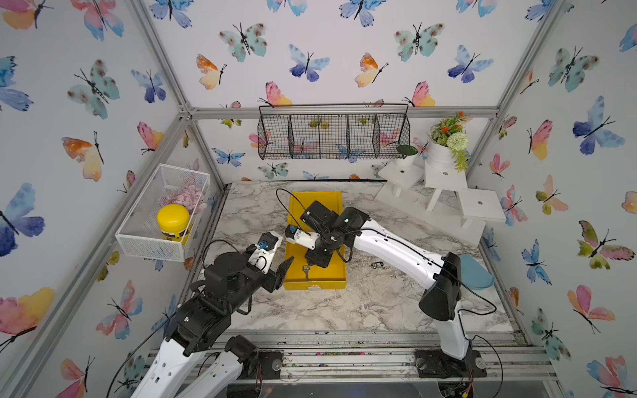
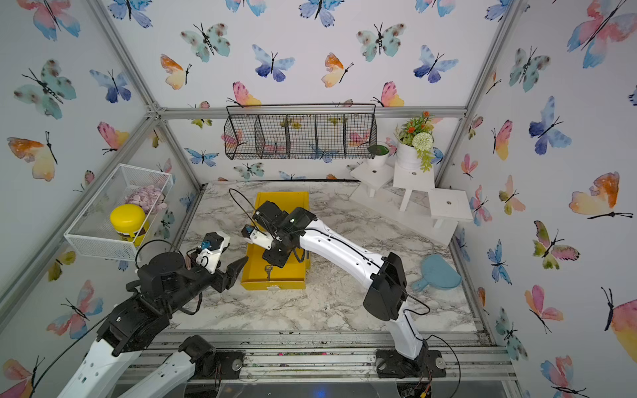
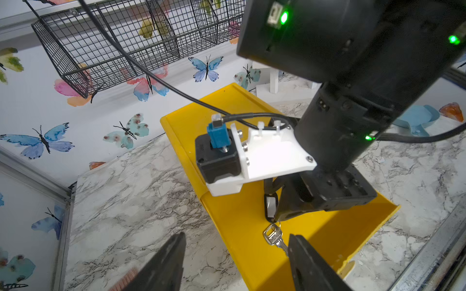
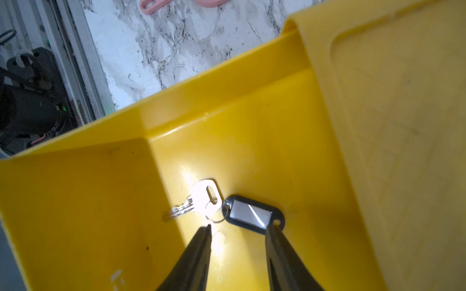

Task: Take the keys out of the drawer
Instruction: Pick up the key from the drawer.

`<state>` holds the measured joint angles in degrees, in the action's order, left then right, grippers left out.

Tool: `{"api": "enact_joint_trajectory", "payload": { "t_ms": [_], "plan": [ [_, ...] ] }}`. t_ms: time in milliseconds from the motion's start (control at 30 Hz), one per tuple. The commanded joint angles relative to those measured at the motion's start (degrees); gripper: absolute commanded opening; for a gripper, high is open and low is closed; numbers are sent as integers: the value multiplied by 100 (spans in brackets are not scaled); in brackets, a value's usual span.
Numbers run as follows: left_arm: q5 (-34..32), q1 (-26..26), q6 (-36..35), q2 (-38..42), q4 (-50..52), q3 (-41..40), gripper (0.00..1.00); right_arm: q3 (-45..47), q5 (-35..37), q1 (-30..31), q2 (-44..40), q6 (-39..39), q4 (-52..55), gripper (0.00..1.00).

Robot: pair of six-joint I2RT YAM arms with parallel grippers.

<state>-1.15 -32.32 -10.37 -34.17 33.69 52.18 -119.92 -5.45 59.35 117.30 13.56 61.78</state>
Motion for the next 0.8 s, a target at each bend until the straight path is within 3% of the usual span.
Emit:
{"api": "enact_joint_trajectory", "payload": {
  "t_ms": [0,400,767],
  "plan": [
    [178,24,-96,23,-25,81,70,279,-27,24,-239,511,-344,44],
    [258,24,-272,9,116,142,71,544,-171,24,-226,1712,-575,46],
    [299,24,-308,7,183,164,71,839,-427,24,-316,2159,-775,45]
  ]
}}
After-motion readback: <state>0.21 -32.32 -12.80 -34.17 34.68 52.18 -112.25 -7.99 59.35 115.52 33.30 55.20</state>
